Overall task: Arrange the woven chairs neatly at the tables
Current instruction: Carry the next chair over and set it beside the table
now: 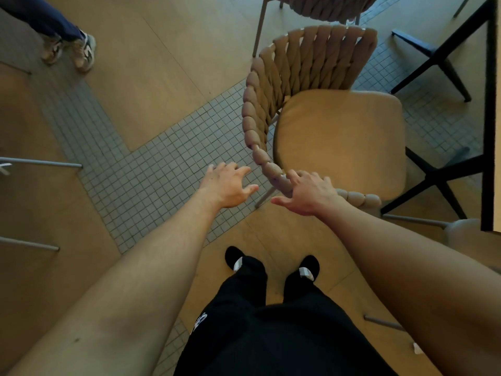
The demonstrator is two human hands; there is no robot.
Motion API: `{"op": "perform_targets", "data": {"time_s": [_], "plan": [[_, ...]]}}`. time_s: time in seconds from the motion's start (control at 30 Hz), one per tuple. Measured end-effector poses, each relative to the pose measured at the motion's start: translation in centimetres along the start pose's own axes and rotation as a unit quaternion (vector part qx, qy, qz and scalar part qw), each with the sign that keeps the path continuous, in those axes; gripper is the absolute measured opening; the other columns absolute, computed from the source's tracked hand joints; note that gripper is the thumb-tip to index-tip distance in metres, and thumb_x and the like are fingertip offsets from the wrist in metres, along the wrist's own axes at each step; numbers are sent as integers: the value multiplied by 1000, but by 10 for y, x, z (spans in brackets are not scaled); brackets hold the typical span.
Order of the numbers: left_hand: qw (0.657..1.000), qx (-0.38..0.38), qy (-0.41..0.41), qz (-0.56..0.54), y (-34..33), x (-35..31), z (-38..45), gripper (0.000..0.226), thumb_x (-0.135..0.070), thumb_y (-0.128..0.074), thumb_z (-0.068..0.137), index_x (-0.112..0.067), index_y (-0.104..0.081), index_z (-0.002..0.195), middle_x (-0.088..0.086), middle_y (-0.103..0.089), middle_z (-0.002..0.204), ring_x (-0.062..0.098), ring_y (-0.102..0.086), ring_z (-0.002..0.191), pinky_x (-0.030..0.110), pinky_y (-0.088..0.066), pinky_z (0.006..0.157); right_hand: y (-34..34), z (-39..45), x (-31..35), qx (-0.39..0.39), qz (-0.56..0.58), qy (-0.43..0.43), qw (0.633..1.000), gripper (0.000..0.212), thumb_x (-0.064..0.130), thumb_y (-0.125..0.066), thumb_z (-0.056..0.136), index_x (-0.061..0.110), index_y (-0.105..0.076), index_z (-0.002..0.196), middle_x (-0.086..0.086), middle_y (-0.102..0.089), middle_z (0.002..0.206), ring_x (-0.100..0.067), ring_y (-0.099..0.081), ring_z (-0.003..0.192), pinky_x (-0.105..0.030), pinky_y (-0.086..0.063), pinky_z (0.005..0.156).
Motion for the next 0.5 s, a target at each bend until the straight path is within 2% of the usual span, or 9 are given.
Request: {"op": "perform_targets", "data": {"time_s": [0.23, 0.37, 0.5], "plan": [[1000, 9, -10, 11, 16, 38, -14, 68, -67, -36, 96, -30, -34, 153, 4, -47, 149, 27, -40, 138, 54, -30, 114, 14, 14, 54, -9, 25, -8, 1000, 88, 81, -49, 87, 24, -35, 152, -7, -51, 147, -34, -46, 135, -55, -37, 104], [1000, 16, -19, 15, 28, 55, -10, 68, -66, -38, 96, -29, -34, 153, 4, -47, 148, 26, -40, 138, 54, -29, 115, 23, 27, 70, -14, 31, -7, 999, 94, 82, -46, 87, 30, -20, 161, -9, -49, 148, -35, -45, 135, -56, -37, 104], [999, 9, -36, 27, 46, 74, 14, 68, -66, -38, 96, -28, -34, 152, 4, -46, 149, 26, -40, 138, 55, -29, 115, 40, 46, 79, -27, 37, -29, 999, 92, 83, -42, 88, 23, -30, 156, -10, -47, 151, -36, -44, 136, -56, -37, 106]]}}
Point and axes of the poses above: each hand's wrist, its own z-axis towards the middle knuckle, its own y-axis out of the back of the hand, x = y × z, the point moved 5 cm from there along z, towards the middle knuckle
